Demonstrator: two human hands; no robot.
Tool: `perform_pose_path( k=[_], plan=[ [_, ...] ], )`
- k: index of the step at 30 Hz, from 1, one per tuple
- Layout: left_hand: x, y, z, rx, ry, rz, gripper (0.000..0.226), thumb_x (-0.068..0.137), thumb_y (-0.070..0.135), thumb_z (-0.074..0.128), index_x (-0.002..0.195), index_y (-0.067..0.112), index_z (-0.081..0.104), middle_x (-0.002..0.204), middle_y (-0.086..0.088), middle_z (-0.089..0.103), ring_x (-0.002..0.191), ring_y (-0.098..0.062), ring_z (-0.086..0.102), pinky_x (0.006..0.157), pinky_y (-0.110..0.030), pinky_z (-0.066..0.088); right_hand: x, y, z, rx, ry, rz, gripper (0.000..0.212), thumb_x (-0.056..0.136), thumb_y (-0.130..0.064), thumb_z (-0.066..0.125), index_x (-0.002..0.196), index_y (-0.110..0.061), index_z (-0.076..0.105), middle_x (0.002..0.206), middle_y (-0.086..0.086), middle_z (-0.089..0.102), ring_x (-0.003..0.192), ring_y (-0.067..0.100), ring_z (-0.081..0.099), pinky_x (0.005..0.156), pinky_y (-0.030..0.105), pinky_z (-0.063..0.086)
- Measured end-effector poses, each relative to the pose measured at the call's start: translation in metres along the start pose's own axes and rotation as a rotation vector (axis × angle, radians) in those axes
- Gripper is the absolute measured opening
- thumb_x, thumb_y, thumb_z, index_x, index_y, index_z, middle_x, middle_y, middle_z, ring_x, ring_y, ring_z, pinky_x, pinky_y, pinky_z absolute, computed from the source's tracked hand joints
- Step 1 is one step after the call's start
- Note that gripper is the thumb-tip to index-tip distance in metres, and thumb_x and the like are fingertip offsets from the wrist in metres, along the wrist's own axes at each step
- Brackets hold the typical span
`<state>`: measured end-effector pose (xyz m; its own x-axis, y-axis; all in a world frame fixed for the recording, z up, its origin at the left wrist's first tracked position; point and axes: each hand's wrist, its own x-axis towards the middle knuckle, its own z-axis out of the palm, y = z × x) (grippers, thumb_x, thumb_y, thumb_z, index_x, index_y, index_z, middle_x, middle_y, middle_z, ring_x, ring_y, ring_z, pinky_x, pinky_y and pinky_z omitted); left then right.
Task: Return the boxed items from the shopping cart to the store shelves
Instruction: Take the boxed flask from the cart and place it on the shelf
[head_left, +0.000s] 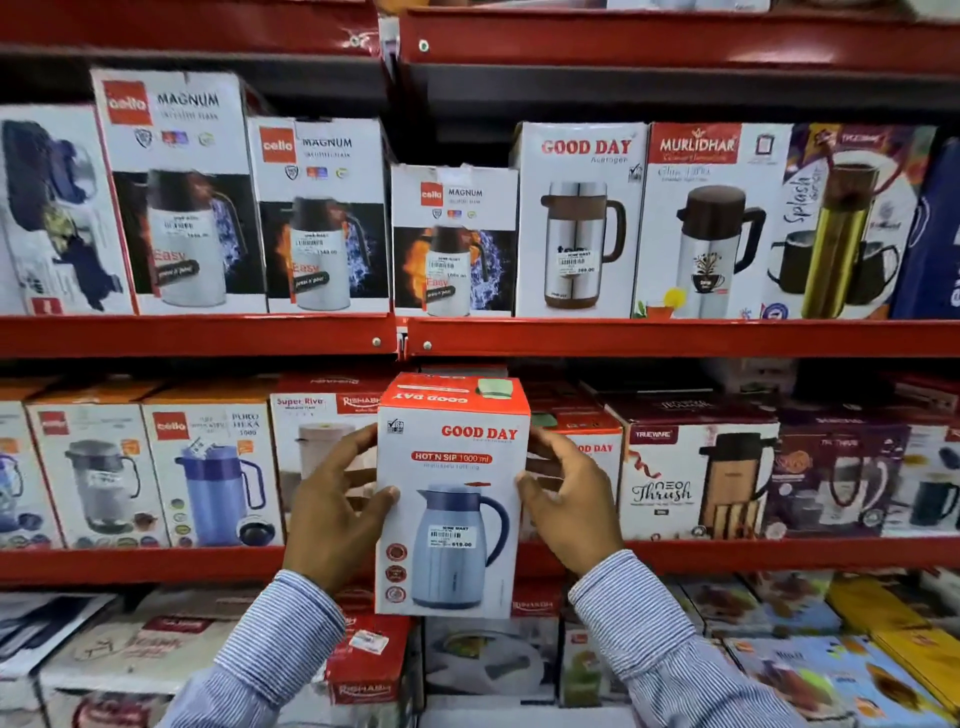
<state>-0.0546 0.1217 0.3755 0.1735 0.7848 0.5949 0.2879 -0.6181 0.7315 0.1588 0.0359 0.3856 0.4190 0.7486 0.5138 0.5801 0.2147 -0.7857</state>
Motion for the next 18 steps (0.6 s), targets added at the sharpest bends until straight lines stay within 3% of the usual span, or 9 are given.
perform_pose_path(
  k=[2,7,9,13,18],
  plan=[
    [0.011,-0.003,0.002,-0.026,0.009,0.001,0.062,0.081,0.001,0.071,0.133,0.026,0.051,0.123,0.014,0.057,0.102,-0.010,0.060,0.069,-0.014,0.052,0.011,-0.002,0.004,-0.015,0.010,-0.005,0.052,0.080,-0.021,0.064,0.127,-0.038,0.052,0.119,-0.011,0.069,0.109,0.008,0.065,0.092,0.041,0.057],
    [0.029,-0.015,0.018,-0.052,0.013,-0.017,0.061,0.082,0.000,0.070,0.134,0.023,0.050,0.126,0.013,0.056,0.104,-0.009,0.058,0.057,-0.006,0.050,0.030,-0.004,0.008,-0.095,0.017,-0.004,0.053,0.084,-0.010,0.066,0.132,-0.027,0.052,0.126,-0.005,0.066,0.116,0.010,0.060,0.101,0.036,0.051],
    [0.034,-0.022,0.025,-0.078,0.018,-0.014,0.060,0.082,-0.001,0.070,0.132,0.024,0.050,0.129,0.010,0.057,0.106,-0.012,0.059,0.062,-0.011,0.054,0.036,-0.002,0.009,-0.127,0.027,0.003,0.054,0.083,-0.010,0.066,0.132,-0.027,0.052,0.126,-0.004,0.066,0.118,0.013,0.060,0.101,0.036,0.051],
    [0.043,-0.030,0.040,-0.121,0.050,-0.018,0.061,0.081,-0.005,0.070,0.132,0.021,0.051,0.131,0.005,0.060,0.110,-0.019,0.064,0.082,-0.039,0.061,0.048,-0.001,0.012,-0.213,0.012,0.033,0.053,0.086,-0.010,0.064,0.135,-0.020,0.050,0.132,-0.001,0.061,0.125,0.017,0.054,0.099,0.023,0.039],
    [0.052,-0.035,0.055,-0.092,0.082,0.011,0.062,0.082,-0.005,0.068,0.135,0.021,0.050,0.119,0.013,0.055,0.104,-0.007,0.059,0.081,-0.029,0.058,0.064,0.005,0.018,-0.321,0.003,0.036,0.054,0.086,-0.012,0.065,0.137,-0.017,0.048,0.131,0.003,0.063,0.124,0.022,0.056,0.104,0.032,0.045]
  ],
)
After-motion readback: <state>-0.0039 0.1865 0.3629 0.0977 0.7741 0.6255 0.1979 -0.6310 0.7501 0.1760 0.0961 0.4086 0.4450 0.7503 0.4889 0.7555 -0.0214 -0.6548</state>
